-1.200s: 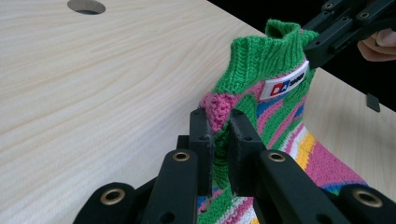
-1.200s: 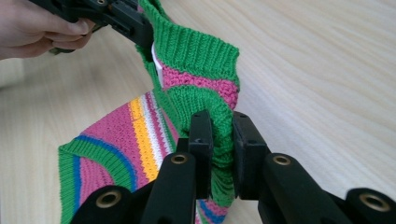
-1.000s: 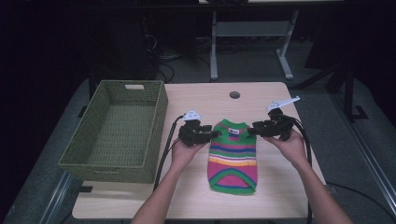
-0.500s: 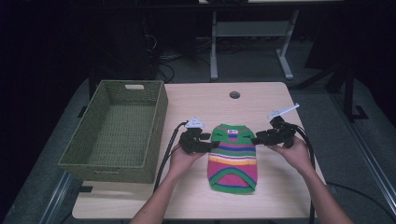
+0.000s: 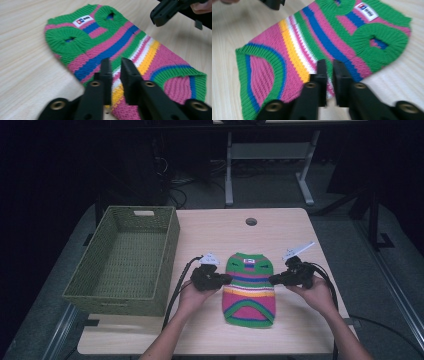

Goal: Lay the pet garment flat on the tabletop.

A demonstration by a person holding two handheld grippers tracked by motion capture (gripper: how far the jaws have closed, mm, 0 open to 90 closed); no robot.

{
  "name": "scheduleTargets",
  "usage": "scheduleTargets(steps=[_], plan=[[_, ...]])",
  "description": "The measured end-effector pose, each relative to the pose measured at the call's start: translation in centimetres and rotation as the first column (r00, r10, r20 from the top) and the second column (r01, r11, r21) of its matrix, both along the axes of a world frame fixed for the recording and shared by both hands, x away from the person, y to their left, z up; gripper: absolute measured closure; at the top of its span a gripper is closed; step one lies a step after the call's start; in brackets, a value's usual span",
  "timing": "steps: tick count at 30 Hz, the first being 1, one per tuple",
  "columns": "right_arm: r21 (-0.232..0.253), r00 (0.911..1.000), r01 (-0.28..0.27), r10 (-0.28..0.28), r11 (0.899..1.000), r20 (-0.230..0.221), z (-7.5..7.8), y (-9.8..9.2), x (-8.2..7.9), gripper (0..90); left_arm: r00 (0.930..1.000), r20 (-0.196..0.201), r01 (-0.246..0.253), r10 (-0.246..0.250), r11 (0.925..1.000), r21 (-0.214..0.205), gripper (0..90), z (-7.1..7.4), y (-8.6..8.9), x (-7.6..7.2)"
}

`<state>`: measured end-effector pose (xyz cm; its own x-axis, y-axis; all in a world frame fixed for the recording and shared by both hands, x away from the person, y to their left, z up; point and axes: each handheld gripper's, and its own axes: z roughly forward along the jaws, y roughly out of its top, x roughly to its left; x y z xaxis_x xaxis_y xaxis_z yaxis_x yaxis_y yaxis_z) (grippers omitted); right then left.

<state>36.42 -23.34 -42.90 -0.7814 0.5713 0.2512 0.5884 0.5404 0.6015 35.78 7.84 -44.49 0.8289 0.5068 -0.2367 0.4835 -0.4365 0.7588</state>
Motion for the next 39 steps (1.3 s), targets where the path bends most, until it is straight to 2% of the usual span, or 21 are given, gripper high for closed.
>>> scheduleTargets(steps=[2,5,10,11,13,16,23,26,30,33,34,37,39], plan=[[-0.020,0.9999,-0.013,0.013,1.000,0.010,-0.1,0.4,-0.3,89.7,0.9998,-0.004,0.018,-0.018,0.9996,0.023,89.8,-0.2,-0.4,-0.2],[-0.056,0.9996,-0.026,0.027,0.998,0.012,-0.4,0.9,-0.4,89.7,0.9987,-0.018,0.049,-0.048,0.9964,0.069,89.9,-0.7,-1.0,-0.4],[-0.065,0.9996,-0.025,0.024,0.998,-0.013,-1.0,1.3,0.0,89.7,0.9977,-0.016,0.067,-0.066,0.9910,0.116,89.9,-1.0,-1.6,-0.6],[-0.074,0.9995,-0.030,0.029,0.997,-0.011,-1.2,1.3,0.1,89.7,0.9971,-0.013,0.076,-0.075,0.9874,0.139,89.9,-1.0,-1.6,-0.5],[-0.087,0.9994,-0.019,0.017,0.996,-0.031,-1.6,1.3,0.3,89.7,0.9974,-0.027,0.071,-0.067,0.9877,0.140,89.9,-1.3,-1.8,-0.6],[-0.108,0.9990,-0.022,0.018,0.994,-0.040,-2.2,1.5,0.6,89.7,0.9959,-0.030,0.089,-0.085,0.9798,0.179,89.9,-1.5,-1.8,-0.5],[-0.094,0.9987,-0.021,0.016,0.995,-0.049,-2.6,2.0,1.1,89.7,0.9979,-0.039,0.057,-0.051,0.9842,0.168,90.0,-1.8,-1.5,-0.5],[-0.077,0.9986,-0.017,0.013,0.997,-0.052,-2.8,2.0,1.3,89.7,0.9989,-0.030,0.041,-0.037,0.9835,0.176,90.0,-1.8,-1.3,-0.3],[-0.067,0.9987,-0.015,0.012,0.998,-0.050,-2.9,2.1,1.3,89.6,0.9985,-0.040,0.045,-0.038,0.9840,0.172,89.9,-1.8,-1.0,-0.2],[-0.052,0.9983,-0.013,0.010,0.999,-0.057,-3.0,2.0,1.4,89.3,0.9988,-0.033,0.040,-0.035,0.9841,0.173,89.9,-1.7,-1.0,-0.2],[-0.049,0.9978,-0.010,0.006,0.999,-0.066,-2.9,1.9,1.4,88.4,0.9991,-0.029,0.036,-0.032,0.9855,0.166,89.9,-1.7,-1.0,-0.2],[-0.025,0.9976,-0.002,0.000,1.000,-0.069,-2.8,1.8,1.3,77.3,0.9995,-0.025,0.022,-0.019,0.9911,0.131,85.2,-1.4,-0.7,-0.3],[-0.025,0.9991,-0.009,0.008,1.000,-0.042,-2.5,1.7,1.2,73.7,0.9998,-0.012,0.020,-0.019,0.9922,0.123,85.0,-1.1,-0.4,-0.3]])
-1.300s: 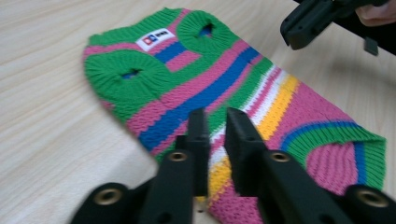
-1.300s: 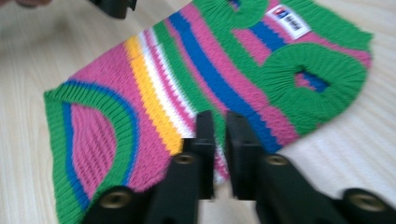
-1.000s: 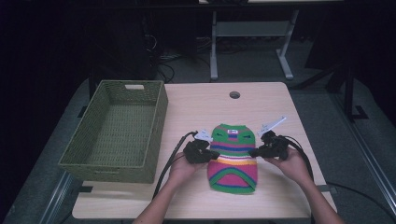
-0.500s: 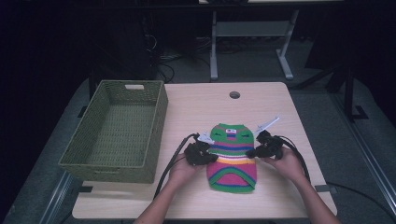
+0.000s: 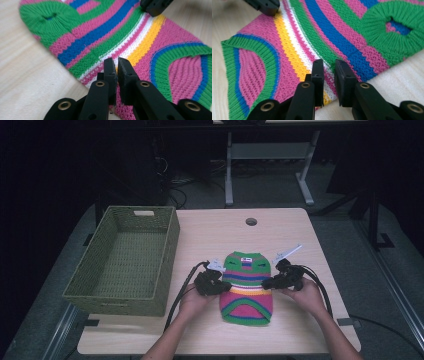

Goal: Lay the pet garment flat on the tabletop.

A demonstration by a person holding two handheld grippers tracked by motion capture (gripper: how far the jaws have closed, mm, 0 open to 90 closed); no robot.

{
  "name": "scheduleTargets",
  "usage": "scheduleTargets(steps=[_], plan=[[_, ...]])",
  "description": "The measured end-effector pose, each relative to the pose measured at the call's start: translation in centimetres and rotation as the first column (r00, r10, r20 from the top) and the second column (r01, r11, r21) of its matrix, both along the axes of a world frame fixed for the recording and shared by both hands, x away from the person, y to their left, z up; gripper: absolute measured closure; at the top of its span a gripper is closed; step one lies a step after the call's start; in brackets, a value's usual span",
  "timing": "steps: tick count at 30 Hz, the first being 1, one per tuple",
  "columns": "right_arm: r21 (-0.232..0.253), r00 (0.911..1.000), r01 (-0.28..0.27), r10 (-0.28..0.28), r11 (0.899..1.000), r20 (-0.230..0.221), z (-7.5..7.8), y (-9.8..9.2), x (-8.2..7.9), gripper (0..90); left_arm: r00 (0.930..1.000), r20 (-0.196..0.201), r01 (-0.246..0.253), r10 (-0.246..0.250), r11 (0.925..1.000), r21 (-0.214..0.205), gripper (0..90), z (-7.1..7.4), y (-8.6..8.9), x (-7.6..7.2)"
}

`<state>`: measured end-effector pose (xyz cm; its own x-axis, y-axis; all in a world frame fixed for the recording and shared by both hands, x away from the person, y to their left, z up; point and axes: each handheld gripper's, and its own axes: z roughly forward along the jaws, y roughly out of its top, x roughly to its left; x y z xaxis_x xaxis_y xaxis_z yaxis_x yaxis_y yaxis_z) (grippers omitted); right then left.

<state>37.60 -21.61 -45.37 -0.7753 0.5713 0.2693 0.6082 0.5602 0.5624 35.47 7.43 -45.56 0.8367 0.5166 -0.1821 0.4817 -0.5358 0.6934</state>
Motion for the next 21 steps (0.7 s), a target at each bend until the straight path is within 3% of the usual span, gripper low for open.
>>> scheduleTargets(steps=[3,6,10,14,21], plan=[[-0.004,0.9999,0.010,-0.010,1.000,0.012,0.4,0.0,-0.3,66.7,0.9998,0.012,-0.015,0.016,0.9995,-0.027,81.0,0.5,0.4,-0.2],[-0.005,0.9998,0.013,-0.013,1.000,0.012,0.7,0.0,-0.5,57.8,0.9988,0.015,-0.046,0.047,0.9976,-0.051,71.5,1.0,0.9,-0.3],[0.023,0.9993,0.032,-0.032,0.999,0.018,1.0,-0.5,-0.7,52.5,0.9957,0.002,-0.092,0.093,0.9888,-0.118,65.0,1.6,1.8,-0.2],[0.030,0.9985,0.044,-0.045,0.999,0.032,1.2,-1.1,-0.9,47.8,0.9917,0.019,-0.125,0.127,0.9861,-0.110,58.8,1.6,2.4,-0.5],[0.053,0.9970,0.072,-0.073,0.996,0.023,1.0,-2.4,-1.4,43.5,0.9905,0.023,-0.132,0.136,0.9846,-0.114,50.9,1.0,2.7,-1.0]])
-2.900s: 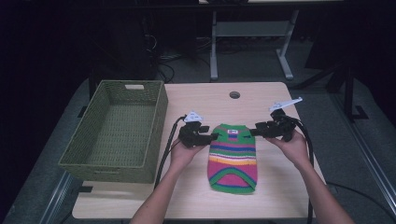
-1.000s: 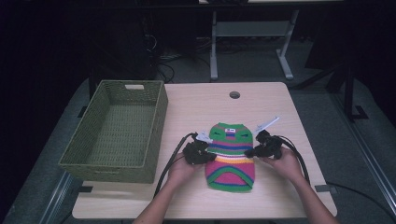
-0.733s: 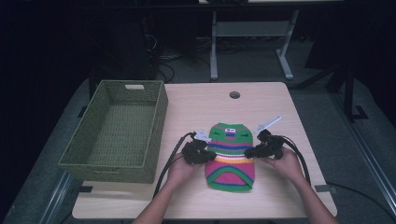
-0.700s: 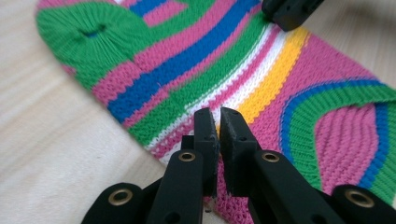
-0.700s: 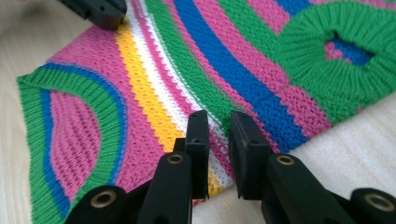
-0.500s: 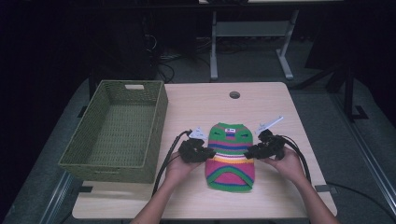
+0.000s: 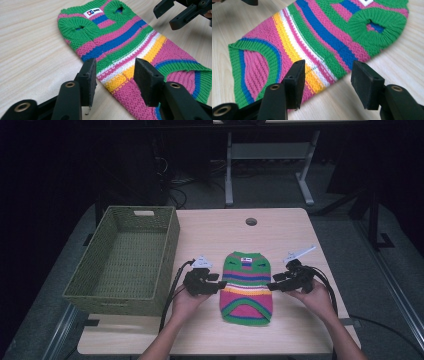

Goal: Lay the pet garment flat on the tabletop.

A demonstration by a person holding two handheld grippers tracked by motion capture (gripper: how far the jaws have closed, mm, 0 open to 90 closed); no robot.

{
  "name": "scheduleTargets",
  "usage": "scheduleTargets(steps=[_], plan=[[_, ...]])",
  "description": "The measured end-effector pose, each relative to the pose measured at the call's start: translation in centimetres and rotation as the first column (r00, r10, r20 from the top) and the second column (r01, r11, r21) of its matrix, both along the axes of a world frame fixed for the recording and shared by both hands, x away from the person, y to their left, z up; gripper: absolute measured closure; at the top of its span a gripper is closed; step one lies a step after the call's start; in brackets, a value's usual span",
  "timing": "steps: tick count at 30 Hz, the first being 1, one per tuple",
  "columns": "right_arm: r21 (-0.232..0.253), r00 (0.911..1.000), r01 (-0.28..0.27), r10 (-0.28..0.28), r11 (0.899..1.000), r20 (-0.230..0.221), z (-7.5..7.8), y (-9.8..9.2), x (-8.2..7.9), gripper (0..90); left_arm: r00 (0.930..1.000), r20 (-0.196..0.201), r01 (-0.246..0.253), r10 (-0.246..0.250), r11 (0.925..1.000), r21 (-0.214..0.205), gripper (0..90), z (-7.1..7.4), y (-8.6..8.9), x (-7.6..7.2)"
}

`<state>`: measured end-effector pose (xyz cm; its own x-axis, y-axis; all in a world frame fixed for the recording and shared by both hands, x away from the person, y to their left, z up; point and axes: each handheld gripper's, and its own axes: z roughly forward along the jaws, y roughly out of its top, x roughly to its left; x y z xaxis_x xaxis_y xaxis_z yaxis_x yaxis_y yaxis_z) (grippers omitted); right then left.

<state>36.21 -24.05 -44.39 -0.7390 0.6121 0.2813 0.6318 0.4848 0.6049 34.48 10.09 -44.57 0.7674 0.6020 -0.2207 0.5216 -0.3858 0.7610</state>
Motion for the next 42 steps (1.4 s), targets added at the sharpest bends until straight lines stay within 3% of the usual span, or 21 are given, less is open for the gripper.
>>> scheduleTargets(steps=[13,17,19,27,31,42], plan=[[0.015,0.9998,0.019,-0.019,1.000,0.009,0.1,-2.1,-1.7,37.3,0.9999,0.014,-0.006,0.005,0.9998,0.020,33.8,0.4,0.7,-1.3],[0.026,0.9994,0.034,-0.034,0.999,0.008,0.1,-2.8,-2.4,36.3,0.9998,0.020,-0.006,0.006,0.9999,0.013,32.3,0.7,1.0,-1.8],[0.033,0.9993,0.034,-0.035,0.999,0.012,0.0,-3.1,-2.8,36.3,0.9993,0.038,0.003,-0.004,0.9995,0.030,31.8,0.8,1.2,-2.1],[0.039,0.9987,0.046,-0.047,0.998,0.022,-0.3,-4.2,-3.9,34.1,0.9992,0.039,-0.010,0.008,0.9994,0.033,29.9,0.6,1.9,-3.0],[0.052,0.9979,0.064,-0.065,0.997,0.003,-0.6,-4.8,-4.3,33.0,0.9991,0.042,0.000,-0.002,0.9990,0.045,29.4,0.4,2.2,-3.6],[0.070,0.9958,0.087,-0.088,0.994,0.023,-0.9,-6.1,-5.6,33.1,0.9988,0.049,-0.007,0.005,0.9988,0.048,26.9,0.4,3.1,-4.7]])
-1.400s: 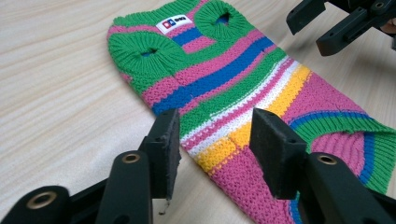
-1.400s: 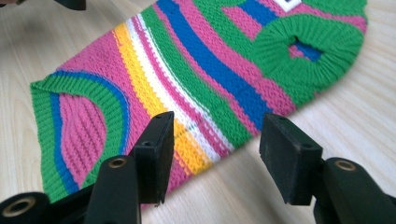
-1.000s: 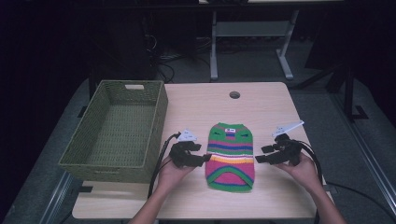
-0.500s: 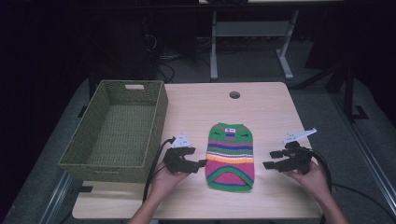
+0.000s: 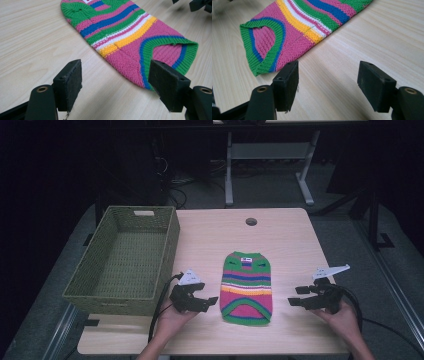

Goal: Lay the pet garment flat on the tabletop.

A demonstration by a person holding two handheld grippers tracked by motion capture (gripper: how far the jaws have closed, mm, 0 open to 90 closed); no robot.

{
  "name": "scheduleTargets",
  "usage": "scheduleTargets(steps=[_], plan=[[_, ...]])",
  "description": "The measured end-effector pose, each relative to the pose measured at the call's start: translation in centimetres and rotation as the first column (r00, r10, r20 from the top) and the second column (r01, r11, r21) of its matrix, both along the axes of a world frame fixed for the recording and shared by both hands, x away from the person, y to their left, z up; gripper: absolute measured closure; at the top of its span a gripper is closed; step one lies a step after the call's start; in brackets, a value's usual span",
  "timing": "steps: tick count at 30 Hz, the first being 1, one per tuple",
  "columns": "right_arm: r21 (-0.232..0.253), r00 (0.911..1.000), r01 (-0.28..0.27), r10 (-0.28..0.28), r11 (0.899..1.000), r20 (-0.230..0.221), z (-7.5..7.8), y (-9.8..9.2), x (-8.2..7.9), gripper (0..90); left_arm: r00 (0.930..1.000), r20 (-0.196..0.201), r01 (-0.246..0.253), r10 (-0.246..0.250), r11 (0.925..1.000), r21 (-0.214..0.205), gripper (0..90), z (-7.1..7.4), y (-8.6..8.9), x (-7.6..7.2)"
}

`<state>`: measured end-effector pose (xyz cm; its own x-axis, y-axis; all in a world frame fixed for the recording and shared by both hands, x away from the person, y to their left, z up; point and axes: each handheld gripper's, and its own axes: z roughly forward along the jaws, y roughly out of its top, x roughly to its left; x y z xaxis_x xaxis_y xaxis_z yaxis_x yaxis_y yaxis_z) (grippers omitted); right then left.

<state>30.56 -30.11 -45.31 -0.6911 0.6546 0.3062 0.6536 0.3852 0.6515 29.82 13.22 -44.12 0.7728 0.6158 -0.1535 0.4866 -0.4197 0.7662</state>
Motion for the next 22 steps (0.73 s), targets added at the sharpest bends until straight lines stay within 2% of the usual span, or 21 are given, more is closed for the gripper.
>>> scheduleTargets(steps=[3,5,8,15,19,20,22], plan=[[0.005,1.0000,-0.004,0.004,1.000,0.001,-0.1,-0.2,-0.3,31.6,1.0000,-0.001,0.000,0.000,1.0000,0.007,26.7,-0.1,0.1,-0.4],[0.006,1.0000,-0.003,0.003,1.000,-0.006,-0.2,-0.4,-0.6,30.9,1.0000,0.002,0.003,-0.003,1.0000,0.004,26.6,-0.2,0.3,-0.6],[0.014,1.0000,-0.005,0.005,1.000,0.006,-0.4,-0.6,-1.1,30.4,1.0000,0.005,0.001,-0.001,1.0000,-0.008,26.5,-0.2,0.4,-1.1],[0.042,0.9992,0.032,-0.033,0.999,0.021,-0.5,-1.5,-3.0,29.2,0.9999,0.008,0.010,-0.010,0.9997,-0.023,26.6,-0.4,0.8,-2.2],[0.059,0.9978,0.053,-0.055,0.997,0.037,-1.1,-1.8,-4.0,28.0,0.9996,0.018,0.021,-0.020,0.9994,-0.028,26.6,-0.3,0.9,-2.9],[0.053,0.9979,0.054,-0.056,0.997,0.033,-1.2,-1.8,-4.2,27.6,0.9996,0.021,0.019,-0.018,0.9991,-0.038,26.5,-0.2,1.0,-3.1],[0.038,0.9970,0.055,-0.057,0.998,0.052,-1.2,-1.7,-4.8,27.1,0.9996,0.022,0.020,-0.020,0.9987,-0.046,25.4,-0.2,1.0,-3.4]])
